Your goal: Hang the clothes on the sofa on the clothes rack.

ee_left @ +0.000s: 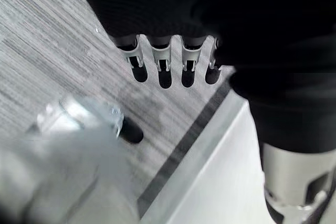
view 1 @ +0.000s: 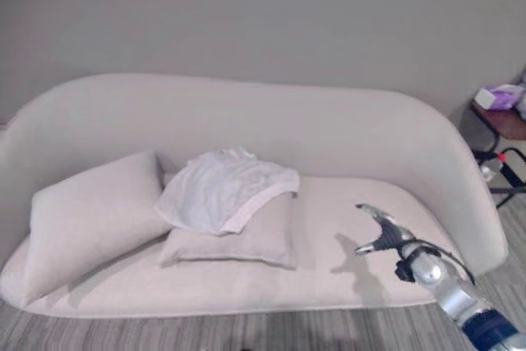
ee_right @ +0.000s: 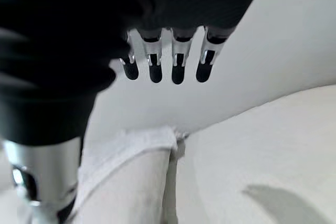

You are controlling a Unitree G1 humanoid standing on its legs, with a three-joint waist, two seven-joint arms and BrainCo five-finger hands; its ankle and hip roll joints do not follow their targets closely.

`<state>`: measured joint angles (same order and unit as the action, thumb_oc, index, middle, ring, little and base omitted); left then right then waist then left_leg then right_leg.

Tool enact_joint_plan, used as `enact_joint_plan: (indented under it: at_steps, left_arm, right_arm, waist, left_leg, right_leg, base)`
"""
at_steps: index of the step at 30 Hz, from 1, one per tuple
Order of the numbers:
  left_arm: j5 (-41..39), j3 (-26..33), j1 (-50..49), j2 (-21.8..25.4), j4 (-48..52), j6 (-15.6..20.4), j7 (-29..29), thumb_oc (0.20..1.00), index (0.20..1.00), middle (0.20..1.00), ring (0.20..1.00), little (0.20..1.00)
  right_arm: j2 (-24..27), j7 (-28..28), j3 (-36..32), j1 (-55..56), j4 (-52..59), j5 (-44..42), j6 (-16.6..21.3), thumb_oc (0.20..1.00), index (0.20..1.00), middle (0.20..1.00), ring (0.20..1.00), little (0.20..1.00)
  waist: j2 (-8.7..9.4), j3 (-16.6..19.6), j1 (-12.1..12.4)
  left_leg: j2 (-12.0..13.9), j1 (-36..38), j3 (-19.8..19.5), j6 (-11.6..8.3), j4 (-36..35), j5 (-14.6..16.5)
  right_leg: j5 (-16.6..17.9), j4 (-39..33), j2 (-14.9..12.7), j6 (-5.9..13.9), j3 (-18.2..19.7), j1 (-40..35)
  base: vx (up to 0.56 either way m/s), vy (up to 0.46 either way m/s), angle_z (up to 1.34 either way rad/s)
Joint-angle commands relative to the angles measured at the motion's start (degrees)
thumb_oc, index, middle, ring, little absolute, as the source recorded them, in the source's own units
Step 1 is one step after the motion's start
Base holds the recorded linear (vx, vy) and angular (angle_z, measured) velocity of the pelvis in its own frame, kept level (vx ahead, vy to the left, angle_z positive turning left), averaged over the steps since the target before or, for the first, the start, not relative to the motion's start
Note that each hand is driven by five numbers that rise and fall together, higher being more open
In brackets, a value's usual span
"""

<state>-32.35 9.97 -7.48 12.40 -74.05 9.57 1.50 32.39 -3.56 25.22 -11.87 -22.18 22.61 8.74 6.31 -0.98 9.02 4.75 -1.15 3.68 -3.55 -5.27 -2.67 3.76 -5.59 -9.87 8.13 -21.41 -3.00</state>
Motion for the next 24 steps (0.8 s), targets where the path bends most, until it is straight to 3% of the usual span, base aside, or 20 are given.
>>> enact_joint_plan:
  at_steps: [1, 7, 10, 12, 14, 16, 17, 19, 21, 22, 24]
  left_arm:
    - [1.88, -1.04, 3.26, 1.93, -1.88, 2.16, 1.26, 1.000, 1.000, 1.000, 1.000, 1.000]
    - [1.61, -2.44, 3.38, 3.84, 0.33, 2.80, 2.71, 1.000, 1.000, 1.000, 1.000, 1.000]
    - [0.94, -5.14, 5.61, 4.47, 2.76, 2.66, 3.73, 1.000, 1.000, 1.000, 1.000, 1.000]
    - [0.95, -6.82, 6.71, 3.91, 3.19, 3.04, 4.39, 1.000, 1.000, 1.000, 1.000, 1.000]
    - [2.24, -8.74, 7.13, 3.36, 4.61, 2.89, 5.03, 1.000, 1.000, 1.000, 1.000, 1.000]
    - [2.56, -9.39, 7.81, 3.25, 4.48, 2.98, 5.99, 1.000, 1.000, 1.000, 1.000, 1.000]
    - [2.65, -9.62, 7.57, 2.55, 3.68, 2.24, 5.52, 1.000, 1.000, 1.000, 1.000, 1.000]
    - [3.45, -10.21, 7.49, 1.98, 3.84, 1.95, 6.27, 1.000, 1.000, 1.000, 1.000, 1.000]
    - [4.72, -12.29, 7.48, 1.70, 7.96, 2.17, 5.91, 1.000, 1.000, 1.000, 1.000, 1.000]
    - [4.72, -12.35, 7.38, 1.73, 8.12, 2.09, 5.96, 1.000, 1.000, 1.000, 1.000, 1.000]
    - [5.59, -15.35, 10.81, 4.73, 12.55, 3.14, 7.00, 1.000, 1.000, 1.000, 1.000, 1.000]
  right_arm:
    - [-1.13, -5.79, 0.47, -6.63, -3.20, 1.74, 0.94, 1.000, 1.000, 1.000, 1.000, 1.000]
    - [-3.22, -8.30, 2.56, -14.00, -6.24, -0.04, 0.51, 1.000, 1.000, 1.000, 1.000, 1.000]
    - [-3.54, -9.63, 2.85, -17.00, -5.61, -2.26, 0.06, 1.000, 1.000, 1.000, 1.000, 1.000]
    - [-3.15, -10.41, 3.09, -18.52, -6.07, -1.97, -0.38, 1.000, 1.000, 1.000, 1.000, 1.000]
    - [-2.10, -11.38, 2.92, -18.85, -6.37, -1.15, -0.96, 1.000, 1.000, 1.000, 1.000, 1.000]
    - [-2.22, -11.55, 3.13, -19.27, -6.27, -1.45, -1.12, 1.000, 1.000, 1.000, 1.000, 1.000]
    - [-2.40, -11.23, 3.39, -19.13, -5.72, -0.73, -1.40, 1.000, 1.000, 1.000, 1.000, 1.000]
    - [-2.52, -10.88, 3.33, -18.21, -5.36, -0.28, -1.68, 1.000, 1.000, 1.000, 1.000, 1.000]
    - [-2.13, -10.35, 2.70, -15.86, -2.80, 1.56, -2.95, 1.000, 1.000, 1.000, 1.000, 1.000]
    - [-2.16, -10.38, 2.66, -15.79, -2.80, 1.60, -2.95, 1.000, 1.000, 1.000, 1.000, 1.000]
    - [-5.19, -13.87, 3.77, -20.83, -8.99, 3.68, -4.73, 1.000, 1.000, 1.000, 1.000, 1.000]
  waist:
    - [0.15, -1.26, 1.78]
    - [-0.20, -2.21, 4.04]
    - [-0.71, -5.50, 4.14]
    - [-1.23, -6.60, 4.00]
    - [-1.44, -6.98, 3.38]
    - [-1.70, -7.17, 2.28]
    - [-2.23, -6.65, 1.80]
    - [-2.93, -6.09, 1.75]
    - [-3.68, -4.85, 0.78]
    - [-3.52, -4.71, 0.76]
    - [-3.22, -6.59, 2.22]
  left_leg:
    - [0.89, -1.66, 3.93, -0.11, 0.27, -0.07]
    - [0.85, -2.78, 1.99, -0.90, 1.11, -0.70]
    - [1.74, -11.10, 0.28, -2.48, 14.54, 2.44]
    - [5.35, -12.50, -0.69, -3.86, 17.90, 3.74]
    - [12.27, -11.45, 2.36, -4.51, 14.54, -0.45]
    - [18.97, -9.49, 7.24, -6.20, 8.85, -6.98]
    - [19.86, -5.97, 8.99, -6.25, 6.09, -6.15]
    - [19.55, -5.35, 9.08, -6.95, 5.44, -6.54]
    - [15.67, -8.30, 8.68, -6.87, 9.79, -3.55]
    - [15.46, -8.58, 8.65, -6.73, 10.08, -3.34]
    - [11.68, -13.88, 7.43, -5.52, 12.85, -1.18]
  right_leg:
    - [0.60, 0.59, -1.69, 1.30, 0.03, 1.03]
    - [-0.68, 0.59, -1.56, 0.30, -3.14, -0.69]
    - [-2.40, 3.58, -2.66, -1.41, -5.98, -0.33]
    - [-4.65, 5.38, -2.38, -1.27, -6.69, -1.45]
    - [-4.92, 6.20, -3.13, 0.01, -9.07, -3.41]
    - [-5.19, 6.64, -4.77, 1.48, -9.42, -4.67]
    - [-5.61, 7.23, -5.54, 1.82, -8.95, -4.28]
    - [-5.57, 7.70, -6.61, 2.17, -8.31, -4.94]
    - [-0.69, 8.27, -11.77, 2.88, -8.36, -5.14]
    - [-0.52, 8.22, -12.00, 3.04, -8.40, -5.04]
    - [3.15, 7.03, -14.94, 4.38, -8.44, -2.02]
  base:
    - [0.02, 0.004, 0.38]
    - [0.03, -0.028, 0.30]
    - [-0.12, -0.052, 0.78]
    - [0.06, 0.044, 1.04]
    - [0.13, 0.215, 0.38]
    - [0.17, 0.377, 0.41]
    - [0.21, 0.448, 0.57]
    - [0.20, 0.408, 0.21]
    - [0.20, 0.461, -0.04]
    - [0.00, 0.309, 0.30]
    - [-0.15, 0.267, 0.33]
